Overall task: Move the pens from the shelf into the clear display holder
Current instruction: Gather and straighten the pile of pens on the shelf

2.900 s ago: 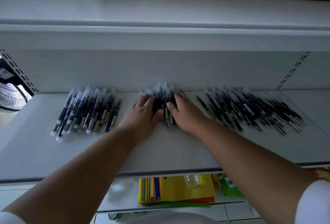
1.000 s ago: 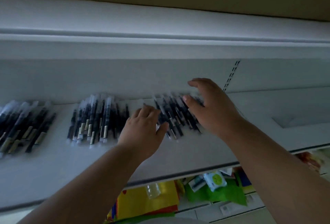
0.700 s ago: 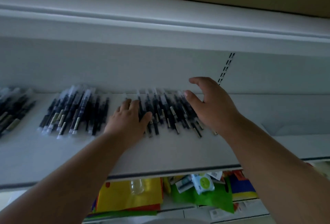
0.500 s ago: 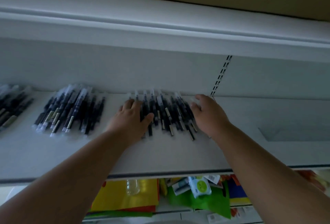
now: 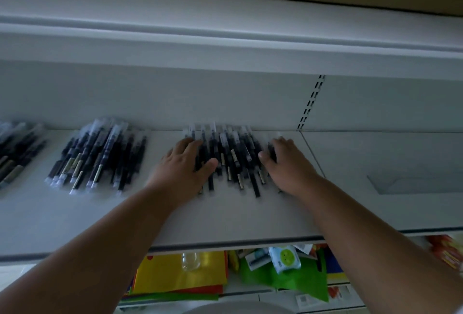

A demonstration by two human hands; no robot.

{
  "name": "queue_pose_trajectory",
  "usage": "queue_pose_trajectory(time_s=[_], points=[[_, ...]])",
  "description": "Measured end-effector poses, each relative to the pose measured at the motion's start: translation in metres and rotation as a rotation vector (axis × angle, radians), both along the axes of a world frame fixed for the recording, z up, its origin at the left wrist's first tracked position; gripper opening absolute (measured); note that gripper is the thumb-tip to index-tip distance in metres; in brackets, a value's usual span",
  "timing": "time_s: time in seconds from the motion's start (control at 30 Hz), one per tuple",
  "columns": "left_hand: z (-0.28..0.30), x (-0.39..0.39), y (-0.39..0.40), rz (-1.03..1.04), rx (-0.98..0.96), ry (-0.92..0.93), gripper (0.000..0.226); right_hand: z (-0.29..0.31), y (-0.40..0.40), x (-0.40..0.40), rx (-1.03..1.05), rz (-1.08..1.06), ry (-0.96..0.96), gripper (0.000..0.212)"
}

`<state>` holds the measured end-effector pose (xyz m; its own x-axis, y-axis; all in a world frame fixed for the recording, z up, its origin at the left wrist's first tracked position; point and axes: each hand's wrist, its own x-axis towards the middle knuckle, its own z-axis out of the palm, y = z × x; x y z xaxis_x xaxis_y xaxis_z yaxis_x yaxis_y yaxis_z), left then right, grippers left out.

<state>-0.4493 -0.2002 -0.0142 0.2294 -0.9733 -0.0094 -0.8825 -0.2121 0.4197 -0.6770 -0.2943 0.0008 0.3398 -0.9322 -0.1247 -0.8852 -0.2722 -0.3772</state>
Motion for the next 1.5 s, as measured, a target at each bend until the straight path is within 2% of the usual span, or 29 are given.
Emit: queue_pose_trajectory(time_s=[0.27,0.5,0.63,0.73,0.83,0.9,1.03,1.13,1.2,1.27,1.43,1.5], points=[[0.000,-0.002,0.001,-0.048,0.068,-0.074,0.087,0.007,0.007,0.022,0.093,0.107,-0.117,0.068],[0.001,-0.002,0.000,-0.102,0.103,-0.142,0.091,-0.006,0.020,0.038,0.044,0.228,-0.048,0.071],[0.000,0.001,0.001,-0.155,0.101,-0.149,0.111,-0.004,0.020,0.045,0.071,0.264,-0.157,0.071],[0.000,0.005,0.002,-0.182,0.108,-0.141,0.121,0.001,0.021,0.026,0.168,0.337,-0.242,0.089],[-0.001,0.009,0.001,-0.218,0.142,-0.158,0.132,0.006,0.020,0.010,0.253,0.429,-0.209,0.110],[-0.002,0.008,-0.001,-0.235,0.144,-0.177,0.132,0.001,0.020,0.016,0.221,0.452,-0.177,0.108],[-0.004,0.008,-0.002,-0.205,0.069,-0.126,0.127,-0.005,0.019,0.033,0.156,0.448,-0.156,0.086],[-0.004,0.011,0.002,-0.181,-0.007,-0.050,0.121,0.002,0.016,0.023,0.213,0.448,-0.172,0.101],[-0.001,0.013,0.006,-0.194,0.003,-0.019,0.122,0.003,0.017,0.018,0.209,0.484,-0.130,0.118],[0.002,0.017,0.008,-0.215,0.033,0.034,0.123,0.001,0.018,0.018,0.177,0.518,-0.096,0.125],[-0.005,0.026,0.006,-0.236,0.000,0.048,0.116,-0.005,0.013,0.021,0.042,0.449,-0.164,0.105],[-0.005,0.024,0.005,-0.225,-0.026,0.017,0.114,-0.008,0.012,0.022,0.030,0.444,-0.163,0.105]])
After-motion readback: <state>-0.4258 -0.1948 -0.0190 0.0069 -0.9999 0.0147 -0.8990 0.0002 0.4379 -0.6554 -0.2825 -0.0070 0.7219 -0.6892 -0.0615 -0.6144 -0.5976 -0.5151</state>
